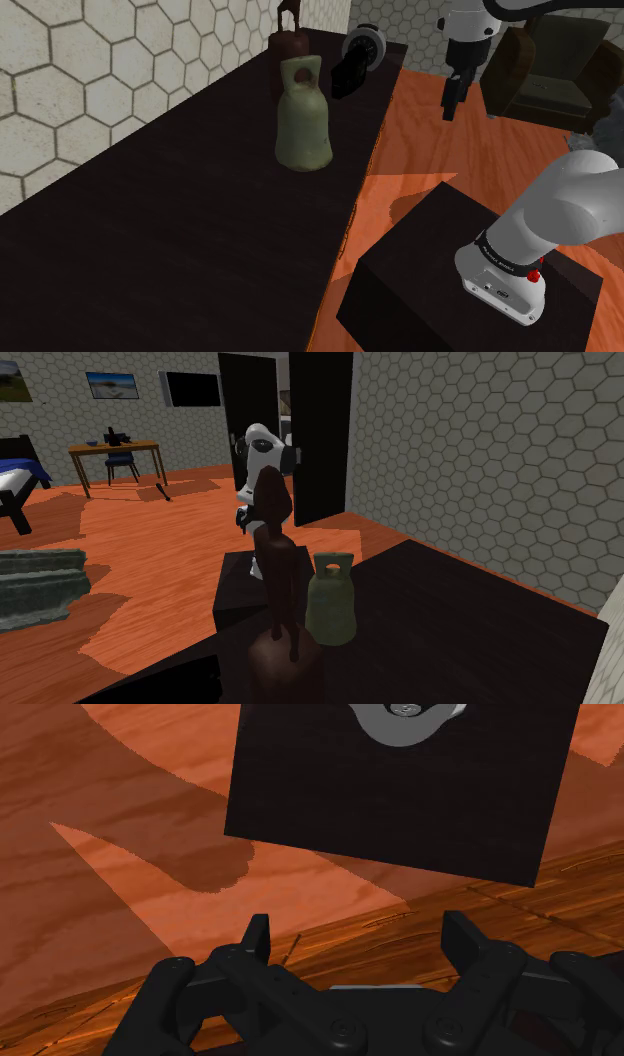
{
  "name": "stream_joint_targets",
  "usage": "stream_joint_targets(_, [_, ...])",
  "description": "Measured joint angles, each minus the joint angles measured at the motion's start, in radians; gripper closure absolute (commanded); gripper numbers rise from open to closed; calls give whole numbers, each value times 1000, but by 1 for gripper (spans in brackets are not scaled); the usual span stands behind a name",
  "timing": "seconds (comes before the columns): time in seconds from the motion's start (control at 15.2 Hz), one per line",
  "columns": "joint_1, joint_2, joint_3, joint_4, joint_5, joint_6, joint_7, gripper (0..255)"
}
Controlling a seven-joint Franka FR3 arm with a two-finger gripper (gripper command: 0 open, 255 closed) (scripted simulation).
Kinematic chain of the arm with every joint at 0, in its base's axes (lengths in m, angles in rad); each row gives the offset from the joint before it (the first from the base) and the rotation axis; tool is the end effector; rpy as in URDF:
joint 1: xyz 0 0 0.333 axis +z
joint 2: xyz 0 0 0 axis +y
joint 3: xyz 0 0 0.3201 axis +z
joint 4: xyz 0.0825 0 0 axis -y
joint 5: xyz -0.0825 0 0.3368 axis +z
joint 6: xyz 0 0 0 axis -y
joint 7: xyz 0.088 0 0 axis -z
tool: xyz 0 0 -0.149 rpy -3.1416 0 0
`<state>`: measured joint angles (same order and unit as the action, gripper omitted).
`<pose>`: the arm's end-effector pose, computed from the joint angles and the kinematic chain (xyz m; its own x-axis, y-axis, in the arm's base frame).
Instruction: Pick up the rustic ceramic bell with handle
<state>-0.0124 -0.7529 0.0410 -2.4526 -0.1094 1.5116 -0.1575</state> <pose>0.2449 -0.0078 0.4999 0.9653 0.1608 -0.2058 0.1851 -0.9771 0.1051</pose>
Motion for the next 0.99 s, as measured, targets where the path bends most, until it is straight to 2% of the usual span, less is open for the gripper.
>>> stream_joint_targets(0.13, [4,16,-4,12,0,7,-13,0])
stream_joint_targets(0.4, [35,143,-24,104,12,63,-97,0])
stream_joint_targets(0.66, [70,281,-43,226,33,101,-199,0])
stream_joint_targets(0.99, [109,454,-55,419,72,105,-330,0])
